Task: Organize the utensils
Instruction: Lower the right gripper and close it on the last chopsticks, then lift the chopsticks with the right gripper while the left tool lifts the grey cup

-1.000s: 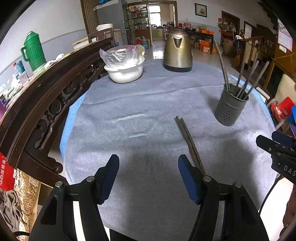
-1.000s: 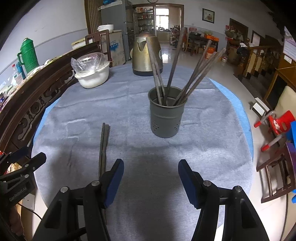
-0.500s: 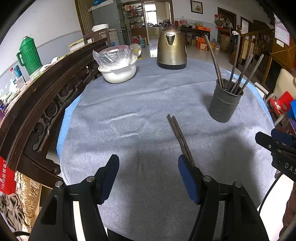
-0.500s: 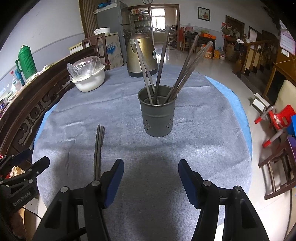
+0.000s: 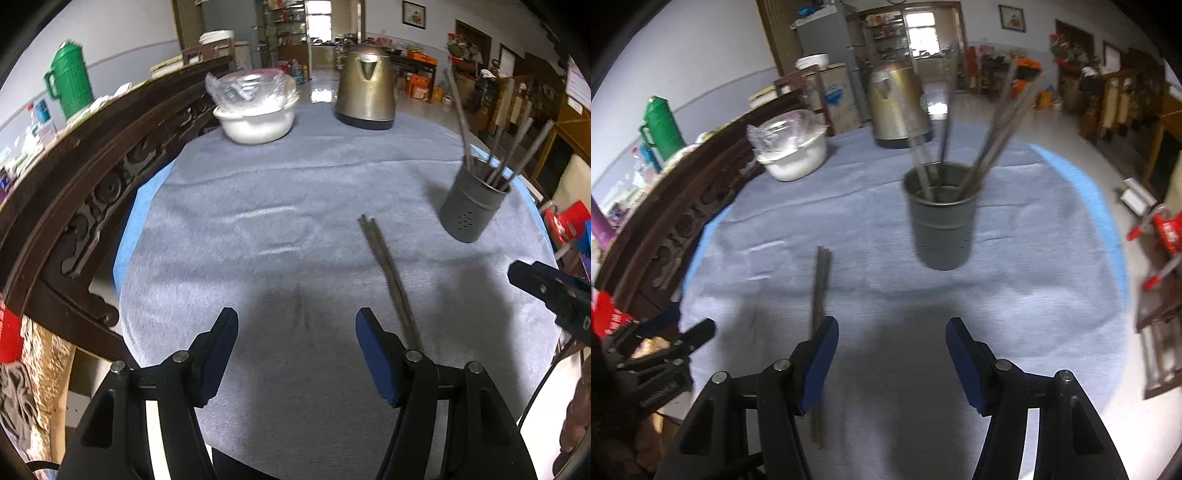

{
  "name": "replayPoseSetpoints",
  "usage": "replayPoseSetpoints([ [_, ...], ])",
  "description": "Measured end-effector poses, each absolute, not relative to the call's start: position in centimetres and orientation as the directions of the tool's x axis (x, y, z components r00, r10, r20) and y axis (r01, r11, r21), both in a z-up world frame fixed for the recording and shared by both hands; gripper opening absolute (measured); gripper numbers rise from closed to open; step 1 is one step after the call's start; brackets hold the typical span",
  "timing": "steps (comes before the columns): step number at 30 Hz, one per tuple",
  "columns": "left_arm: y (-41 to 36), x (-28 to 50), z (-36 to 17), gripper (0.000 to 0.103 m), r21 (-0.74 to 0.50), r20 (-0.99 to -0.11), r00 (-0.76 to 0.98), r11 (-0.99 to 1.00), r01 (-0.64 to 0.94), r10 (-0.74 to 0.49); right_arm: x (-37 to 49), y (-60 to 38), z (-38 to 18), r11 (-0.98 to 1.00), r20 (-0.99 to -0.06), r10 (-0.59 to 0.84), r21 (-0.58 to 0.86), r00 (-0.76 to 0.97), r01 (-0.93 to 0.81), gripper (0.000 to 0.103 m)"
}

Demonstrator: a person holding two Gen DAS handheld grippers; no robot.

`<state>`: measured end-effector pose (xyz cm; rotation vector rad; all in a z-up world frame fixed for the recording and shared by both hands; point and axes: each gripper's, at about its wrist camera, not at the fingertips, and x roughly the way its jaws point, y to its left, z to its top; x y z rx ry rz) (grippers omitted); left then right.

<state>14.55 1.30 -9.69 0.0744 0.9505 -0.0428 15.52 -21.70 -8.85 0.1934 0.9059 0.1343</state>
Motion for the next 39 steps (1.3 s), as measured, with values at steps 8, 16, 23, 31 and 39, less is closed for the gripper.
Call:
replayPoseSetpoints([
  [8,4.8,15.0,-10.9,0.067,0.014,-0.829,0.559,1.0,0.009,0.007,20.6,-18.9,-12.4,0.936,-0.782,0.329,0.344,0.53,-0.074,0.04],
  [16,7.5,15.7,-12.1,0.067,-0.008,-0.843,0.537,1.0,-0.028,0.009,24.3,-15.9,-15.8,0.935,-0.822,0.342,0.345,0.456,-0.08,0.038],
  [23,8.9,16.0,-12.8,0.067,-0.024,-0.851,0.525,0.999,-0.042,0.002,25.8,-14.6,-17.1,0.95,-0.848,0.304,0.305,0.435,-0.07,0.036],
  [31,9.6,16.4,-12.9,0.067,-0.031,-0.853,0.522,0.998,-0.048,-0.001,26.0,-14.9,-17.2,0.971,-0.867,0.232,0.235,0.441,-0.048,0.035],
  [39,9.4,16.4,-13.2,0.067,-0.039,-0.859,0.512,0.998,-0.04,-0.013,25.7,-17.6,-16.7,0.968,-0.868,0.212,0.25,0.449,0.025,0.035],
])
